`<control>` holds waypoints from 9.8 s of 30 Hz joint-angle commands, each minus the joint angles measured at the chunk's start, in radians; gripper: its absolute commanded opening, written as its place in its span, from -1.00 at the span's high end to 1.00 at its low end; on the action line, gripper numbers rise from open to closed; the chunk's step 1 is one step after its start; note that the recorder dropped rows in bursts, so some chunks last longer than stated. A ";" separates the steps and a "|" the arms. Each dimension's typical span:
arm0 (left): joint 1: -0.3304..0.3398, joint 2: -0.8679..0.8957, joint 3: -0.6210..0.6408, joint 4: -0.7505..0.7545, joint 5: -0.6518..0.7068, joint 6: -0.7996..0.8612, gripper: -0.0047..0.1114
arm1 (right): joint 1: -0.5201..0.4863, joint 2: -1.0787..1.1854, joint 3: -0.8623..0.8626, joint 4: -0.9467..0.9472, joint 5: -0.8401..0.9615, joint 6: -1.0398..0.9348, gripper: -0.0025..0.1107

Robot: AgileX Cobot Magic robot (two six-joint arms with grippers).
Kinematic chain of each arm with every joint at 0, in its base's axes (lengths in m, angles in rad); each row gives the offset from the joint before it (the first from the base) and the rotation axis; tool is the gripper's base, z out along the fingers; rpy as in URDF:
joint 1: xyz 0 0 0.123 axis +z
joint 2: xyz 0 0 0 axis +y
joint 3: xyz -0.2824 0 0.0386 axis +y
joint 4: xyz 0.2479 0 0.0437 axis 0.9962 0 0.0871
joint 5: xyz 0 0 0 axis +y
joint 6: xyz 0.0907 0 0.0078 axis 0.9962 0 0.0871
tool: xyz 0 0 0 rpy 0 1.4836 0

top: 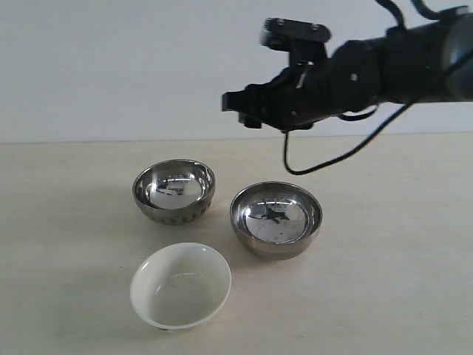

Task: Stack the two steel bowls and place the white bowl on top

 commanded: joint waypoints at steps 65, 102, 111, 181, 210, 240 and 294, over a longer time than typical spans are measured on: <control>0.003 -0.003 0.004 -0.001 0.001 0.005 0.36 | -0.082 -0.042 0.169 0.037 0.204 -0.160 0.96; 0.003 -0.003 0.004 -0.001 0.001 0.005 0.36 | -0.079 -0.093 0.142 -0.180 0.222 -0.052 0.96; 0.003 -0.003 0.004 -0.001 0.001 0.005 0.36 | -0.079 -0.057 0.256 -0.177 0.077 -0.052 0.96; 0.003 -0.003 0.004 -0.001 0.001 0.005 0.36 | -0.079 -0.090 0.259 -0.086 -0.117 -0.014 0.96; 0.003 -0.003 0.004 -0.001 0.001 0.005 0.36 | 0.470 0.041 0.259 -0.016 0.167 -0.422 -0.05; 0.003 -0.003 0.004 -0.001 0.001 0.005 0.36 | 0.596 0.083 -0.115 -0.842 0.655 0.084 0.96; 0.003 -0.003 0.004 -0.001 0.001 0.005 0.36 | 0.337 0.097 -0.056 -0.572 0.562 0.125 0.96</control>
